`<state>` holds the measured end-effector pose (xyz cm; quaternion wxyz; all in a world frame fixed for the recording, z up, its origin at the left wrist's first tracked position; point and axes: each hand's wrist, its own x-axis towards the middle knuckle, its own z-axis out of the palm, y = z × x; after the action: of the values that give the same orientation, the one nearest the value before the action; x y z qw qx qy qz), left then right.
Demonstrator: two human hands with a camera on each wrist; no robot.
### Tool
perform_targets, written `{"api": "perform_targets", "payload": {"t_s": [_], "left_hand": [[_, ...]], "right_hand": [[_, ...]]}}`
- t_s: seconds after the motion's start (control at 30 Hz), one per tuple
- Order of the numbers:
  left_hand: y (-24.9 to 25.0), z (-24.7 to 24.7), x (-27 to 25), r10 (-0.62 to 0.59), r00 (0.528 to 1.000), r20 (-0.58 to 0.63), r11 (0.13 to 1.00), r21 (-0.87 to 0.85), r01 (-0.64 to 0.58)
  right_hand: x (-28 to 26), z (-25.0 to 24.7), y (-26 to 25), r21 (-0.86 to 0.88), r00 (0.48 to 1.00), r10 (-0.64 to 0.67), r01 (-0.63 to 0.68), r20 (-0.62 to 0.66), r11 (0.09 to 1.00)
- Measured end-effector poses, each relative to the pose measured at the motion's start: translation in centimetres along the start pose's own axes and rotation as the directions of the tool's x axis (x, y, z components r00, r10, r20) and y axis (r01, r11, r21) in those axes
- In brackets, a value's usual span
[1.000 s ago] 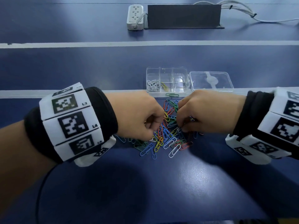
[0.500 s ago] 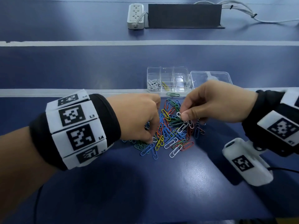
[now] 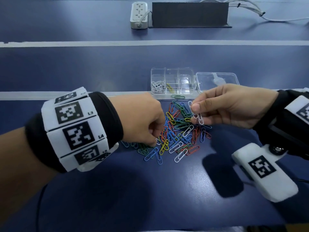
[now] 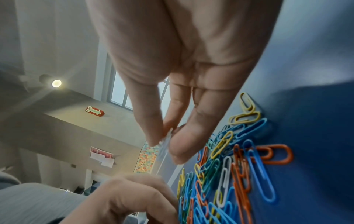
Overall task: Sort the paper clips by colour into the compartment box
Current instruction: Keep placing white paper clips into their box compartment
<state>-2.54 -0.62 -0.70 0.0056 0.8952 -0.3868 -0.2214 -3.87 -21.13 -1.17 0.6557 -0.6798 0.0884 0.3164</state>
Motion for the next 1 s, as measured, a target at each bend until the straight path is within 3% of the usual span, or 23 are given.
{"api": "perform_targets", "payload": {"t_s": [0.3,0.53,0.6,0.7,0.8,0.9,1.0], "left_hand": [[-0.2,0.1,-0.1,0.011,1.000,-0.007,1.000,-0.002,-0.011],[0.6,-0.5,0.0,0.057,0.996,-0.066,0.989,-0.135,-0.065],[0.8,-0.5,0.2,0.063,0.995,-0.080,0.987,-0.140,-0.074],[0.8,-0.5,0.2,0.058,0.996,-0.065,0.984,-0.162,-0.067],[0.5,-0.6,0.1,0.025,0.999,-0.021,0.978,-0.206,-0.029],[0.4,-0.6,0.0,-0.011,1.000,-0.017,0.970,-0.242,0.006],[0.5,-0.5,-0.3,-0.016,0.998,-0.054,0.973,-0.229,0.004]], "right_hand": [[0.0,0.2,0.5,0.012,0.999,0.044,-0.044,-0.027,0.999],[0.1,0.9,0.8,-0.344,1.000,-0.016,0.008,-0.019,0.939],[0.0,1.0,0.8,-0.555,0.996,-0.086,0.073,0.003,0.828],[-0.1,1.4,1.0,-0.850,0.980,-0.178,0.172,0.094,0.498],[-0.2,1.9,1.2,-0.962,0.963,-0.238,0.178,0.127,0.207],[-0.3,2.3,1.2,-0.982,0.949,-0.278,0.175,0.149,0.072],[-0.5,2.6,1.2,-0.985,0.951,-0.272,0.167,0.151,0.037]]}}
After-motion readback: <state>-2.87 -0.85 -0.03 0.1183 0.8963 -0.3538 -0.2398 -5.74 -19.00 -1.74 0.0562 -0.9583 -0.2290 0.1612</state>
